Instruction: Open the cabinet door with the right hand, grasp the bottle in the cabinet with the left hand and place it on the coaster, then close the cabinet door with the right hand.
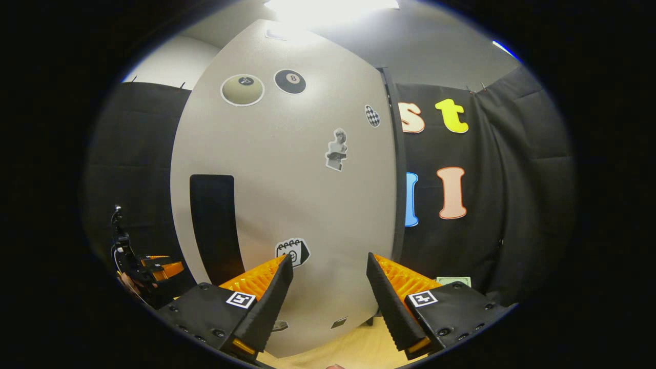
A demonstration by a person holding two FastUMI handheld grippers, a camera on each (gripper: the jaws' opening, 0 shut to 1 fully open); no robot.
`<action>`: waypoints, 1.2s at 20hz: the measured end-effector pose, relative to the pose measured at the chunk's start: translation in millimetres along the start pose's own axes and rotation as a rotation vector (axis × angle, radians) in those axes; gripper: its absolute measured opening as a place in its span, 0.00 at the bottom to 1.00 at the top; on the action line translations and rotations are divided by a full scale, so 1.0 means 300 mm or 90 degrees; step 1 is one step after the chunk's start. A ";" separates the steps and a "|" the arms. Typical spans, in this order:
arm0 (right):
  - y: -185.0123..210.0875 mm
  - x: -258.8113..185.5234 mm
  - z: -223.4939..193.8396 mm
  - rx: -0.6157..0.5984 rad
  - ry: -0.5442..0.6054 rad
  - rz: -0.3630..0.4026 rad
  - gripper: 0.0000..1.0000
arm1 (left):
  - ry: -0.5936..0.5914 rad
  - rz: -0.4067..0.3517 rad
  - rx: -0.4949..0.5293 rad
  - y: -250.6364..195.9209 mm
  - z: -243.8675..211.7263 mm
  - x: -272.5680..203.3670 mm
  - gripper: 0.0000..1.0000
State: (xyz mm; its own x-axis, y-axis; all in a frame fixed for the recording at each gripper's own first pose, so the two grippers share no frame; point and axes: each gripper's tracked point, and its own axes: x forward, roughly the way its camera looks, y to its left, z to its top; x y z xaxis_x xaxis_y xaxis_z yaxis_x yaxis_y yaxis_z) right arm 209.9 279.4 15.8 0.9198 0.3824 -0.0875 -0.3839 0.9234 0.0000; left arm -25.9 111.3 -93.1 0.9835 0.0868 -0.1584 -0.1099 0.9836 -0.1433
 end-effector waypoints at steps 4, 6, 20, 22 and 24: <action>0.066 0.093 0.002 0.024 -0.018 0.015 0.94 | 0.004 0.027 -0.003 0.077 -0.009 -0.046 0.89; 0.087 0.146 0.001 0.038 -0.023 0.015 0.95 | 0.006 0.042 0.000 0.129 -0.007 -0.071 0.89; 0.104 0.416 -0.044 0.041 0.003 -0.084 0.95 | 0.012 0.138 -0.007 0.359 -0.033 -0.225 0.89; 0.105 0.436 -0.048 0.049 0.001 -0.085 0.96 | 0.013 0.141 -0.008 0.364 -0.040 -0.222 0.89; 0.104 0.455 -0.043 0.044 -0.005 -0.090 0.96 | 0.014 0.141 -0.009 0.367 -0.045 -0.220 0.87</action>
State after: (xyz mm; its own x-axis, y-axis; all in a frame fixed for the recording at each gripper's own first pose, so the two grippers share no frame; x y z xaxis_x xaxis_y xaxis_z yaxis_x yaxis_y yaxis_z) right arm 322.6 360.0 -9.1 0.9650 0.2487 -0.0832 -0.2446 0.9679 0.0571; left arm -104.7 211.7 -111.6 0.9316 0.2973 -0.2089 -0.3256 0.9382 -0.1169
